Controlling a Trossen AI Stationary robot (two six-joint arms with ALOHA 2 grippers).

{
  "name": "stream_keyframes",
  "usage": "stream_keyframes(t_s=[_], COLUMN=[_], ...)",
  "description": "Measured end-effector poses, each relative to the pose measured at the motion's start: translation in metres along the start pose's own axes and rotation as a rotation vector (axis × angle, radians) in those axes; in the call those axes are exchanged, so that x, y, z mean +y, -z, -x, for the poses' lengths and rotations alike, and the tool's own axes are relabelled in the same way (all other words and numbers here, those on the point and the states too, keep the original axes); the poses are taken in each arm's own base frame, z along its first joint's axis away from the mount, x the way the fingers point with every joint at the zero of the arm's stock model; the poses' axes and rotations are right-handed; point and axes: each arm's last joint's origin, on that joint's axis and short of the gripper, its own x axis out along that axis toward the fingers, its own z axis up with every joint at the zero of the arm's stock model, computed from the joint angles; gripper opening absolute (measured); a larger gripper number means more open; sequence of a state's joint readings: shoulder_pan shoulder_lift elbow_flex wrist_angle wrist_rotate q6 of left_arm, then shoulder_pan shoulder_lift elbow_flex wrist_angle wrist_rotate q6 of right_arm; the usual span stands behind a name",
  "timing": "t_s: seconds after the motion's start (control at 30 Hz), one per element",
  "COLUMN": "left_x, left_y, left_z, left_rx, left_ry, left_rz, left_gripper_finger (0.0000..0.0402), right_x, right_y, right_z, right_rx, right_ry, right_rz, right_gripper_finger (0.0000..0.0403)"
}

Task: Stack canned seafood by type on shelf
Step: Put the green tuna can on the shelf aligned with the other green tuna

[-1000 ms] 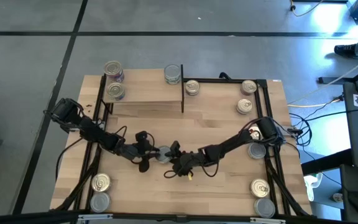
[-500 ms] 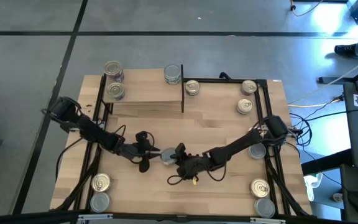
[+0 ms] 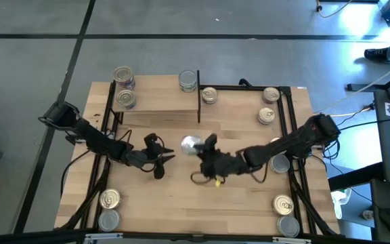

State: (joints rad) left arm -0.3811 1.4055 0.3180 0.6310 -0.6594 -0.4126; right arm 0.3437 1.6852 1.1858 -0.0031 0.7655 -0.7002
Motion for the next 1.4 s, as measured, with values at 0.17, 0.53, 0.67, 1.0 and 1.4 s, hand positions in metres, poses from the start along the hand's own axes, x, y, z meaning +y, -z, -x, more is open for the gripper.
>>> stream_keyframes(t_s=[0.17,0.53,0.67,1.0,1.4], left_x=[0.008,0.007,0.006,0.005,0.006], left_y=[-0.004,0.004,0.007,0.007,0.008], left_z=[-0.006,-0.003,-0.001,0.000,0.000], left_rx=[-0.012,0.048,0.065,0.069,0.077], left_ry=[-0.054,-0.059,-0.055,-0.052,-0.056], left_rz=[0.033,-0.021,-0.041,-0.051,-0.053], left_gripper_finger=[0.0103,0.0103,0.0103,0.0103,0.0103], right_x=[-0.042,-0.102,-0.100,-0.093,-0.087], right_y=[0.002,0.012,0.028,0.065,0.071], right_z=[-0.007,-0.074,-0.102,-0.142,-0.147], right_rx=[0.070,0.209,0.239,0.364,0.400], right_ry=[0.120,0.162,0.121,0.108,0.088], right_rz=[-0.062,-0.129,-0.152,-0.149,-0.132], right_gripper_finger=[0.0146,0.0146,0.0146,0.0146,0.0238])
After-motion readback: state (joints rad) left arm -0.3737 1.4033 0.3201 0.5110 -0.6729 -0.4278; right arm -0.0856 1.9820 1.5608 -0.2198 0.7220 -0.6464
